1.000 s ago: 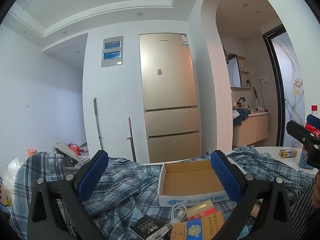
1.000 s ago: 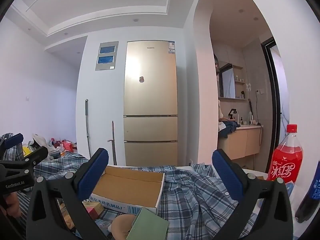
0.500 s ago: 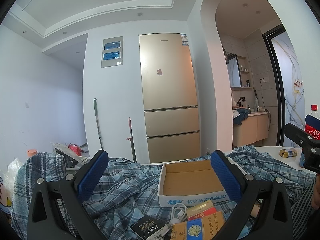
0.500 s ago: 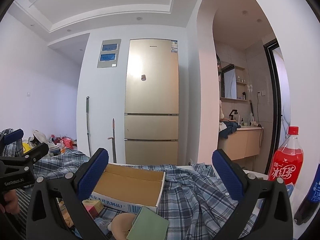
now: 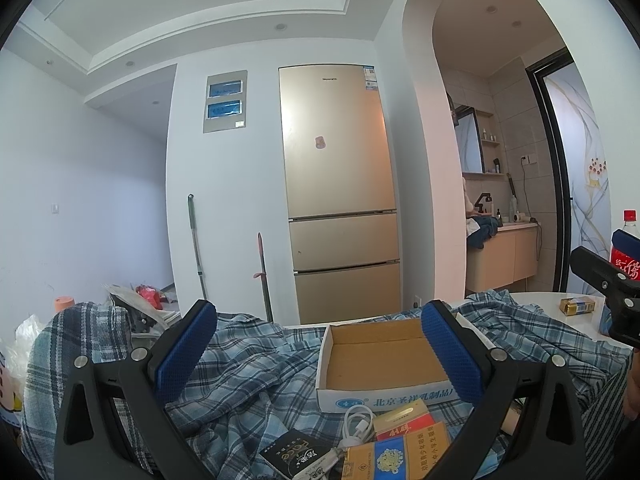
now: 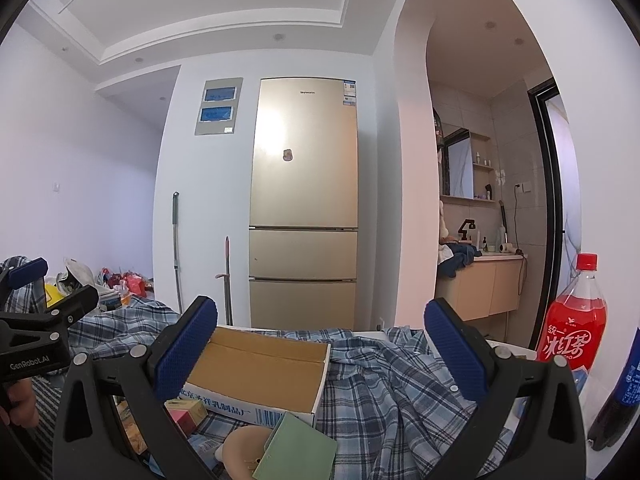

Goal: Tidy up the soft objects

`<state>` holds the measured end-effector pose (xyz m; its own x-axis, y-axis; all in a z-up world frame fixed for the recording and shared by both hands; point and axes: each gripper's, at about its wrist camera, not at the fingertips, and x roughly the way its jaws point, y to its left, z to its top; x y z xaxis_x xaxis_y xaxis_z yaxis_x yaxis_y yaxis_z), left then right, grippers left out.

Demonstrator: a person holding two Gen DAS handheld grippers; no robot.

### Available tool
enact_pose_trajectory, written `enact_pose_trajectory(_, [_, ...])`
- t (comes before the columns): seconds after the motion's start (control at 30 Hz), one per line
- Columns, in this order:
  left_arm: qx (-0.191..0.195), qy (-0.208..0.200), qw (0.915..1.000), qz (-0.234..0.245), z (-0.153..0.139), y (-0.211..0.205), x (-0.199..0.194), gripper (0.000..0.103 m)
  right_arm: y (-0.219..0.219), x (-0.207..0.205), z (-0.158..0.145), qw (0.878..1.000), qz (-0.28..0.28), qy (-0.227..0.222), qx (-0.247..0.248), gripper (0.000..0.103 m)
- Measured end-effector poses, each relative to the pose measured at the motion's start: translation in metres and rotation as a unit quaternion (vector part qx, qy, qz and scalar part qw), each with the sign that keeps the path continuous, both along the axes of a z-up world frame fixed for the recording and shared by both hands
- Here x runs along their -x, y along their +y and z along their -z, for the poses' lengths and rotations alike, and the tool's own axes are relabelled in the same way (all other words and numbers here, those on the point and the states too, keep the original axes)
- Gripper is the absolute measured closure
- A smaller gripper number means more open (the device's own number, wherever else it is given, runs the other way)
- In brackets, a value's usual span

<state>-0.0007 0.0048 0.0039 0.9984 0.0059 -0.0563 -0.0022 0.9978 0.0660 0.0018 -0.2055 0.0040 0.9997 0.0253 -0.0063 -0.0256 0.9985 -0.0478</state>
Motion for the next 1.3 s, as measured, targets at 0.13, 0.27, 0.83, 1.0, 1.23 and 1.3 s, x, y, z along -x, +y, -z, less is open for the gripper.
enact_pose_trajectory(0.13, [0.0, 0.0, 1.0, 0.0, -0.0001, 0.0002, 0.0, 0.0, 0.0005, 0.0003, 0.0003, 1.0, 0.0, 0.0, 0.001, 0.0])
enact_pose_trajectory(0.27, [0.0, 0.001, 1.0, 0.0, 0.0003, -0.0001, -0.0004, 0.0, 0.0008, 0.0, 0.0005, 1.0, 0.0, 0.001, 0.001, 0.0])
enact_pose_trajectory(0.83, [0.001, 0.005, 1.0, 0.0, 0.0051, -0.0005, -0.0048, 0.0, 0.001, -0.0001, 0.0008, 1.0, 0.0, 0.001, 0.001, 0.0])
enact_pose_trajectory(1.0, [0.002, 0.01, 0.9999, 0.001, 0.0057, 0.0001, -0.0064, 0.0, 0.0013, 0.0007, 0.0008, 1.0, 0.0, -0.001, 0.0, 0.0])
enact_pose_trajectory(1.23, [0.0, 0.006, 1.0, 0.0, 0.0057, -0.0009, -0.0079, 0.0, 0.0016, -0.0011, 0.0038, 1.0, -0.003, 0.005, 0.003, 0.0])
enact_pose_trajectory(1.3, [-0.004, 0.003, 1.0, -0.001, 0.0062, -0.0033, -0.007, 0.0, -0.0009, -0.0052, 0.0036, 1.0, -0.005, 0.015, -0.001, 0.0])
